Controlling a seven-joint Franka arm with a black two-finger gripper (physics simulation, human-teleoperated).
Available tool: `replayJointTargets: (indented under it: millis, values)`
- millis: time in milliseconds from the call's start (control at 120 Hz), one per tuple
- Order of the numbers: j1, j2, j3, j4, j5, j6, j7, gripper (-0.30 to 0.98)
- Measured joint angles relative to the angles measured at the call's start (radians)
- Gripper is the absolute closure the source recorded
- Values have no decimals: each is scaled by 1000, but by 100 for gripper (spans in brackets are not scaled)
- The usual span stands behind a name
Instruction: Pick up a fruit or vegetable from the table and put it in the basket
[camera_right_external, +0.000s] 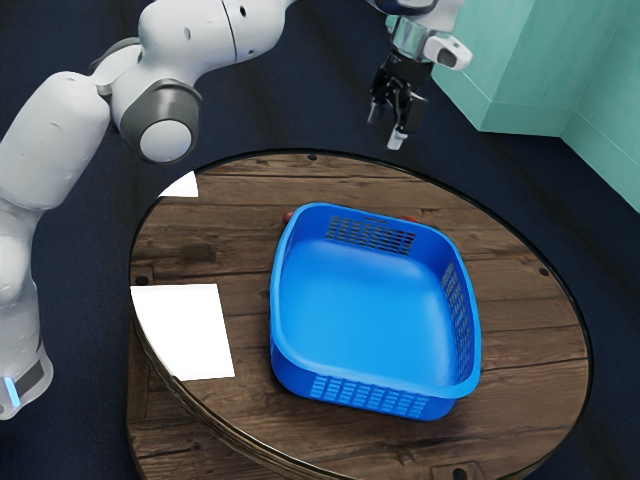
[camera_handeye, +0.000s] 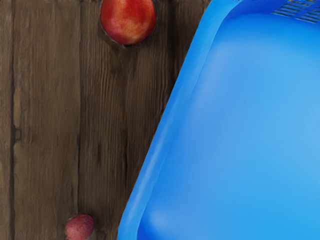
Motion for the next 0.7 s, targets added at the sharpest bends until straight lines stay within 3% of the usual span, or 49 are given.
replayJointTargets:
  millis: [250,383,442,700]
  values:
    - [3,3,1,5,0,52,34,0]
    - [75,116,-2,-28,-5,189,142,0]
    - [88,144,-18,-84,-38,252,207,0]
    - [95,165,-50,-144,-107,400,500,0]
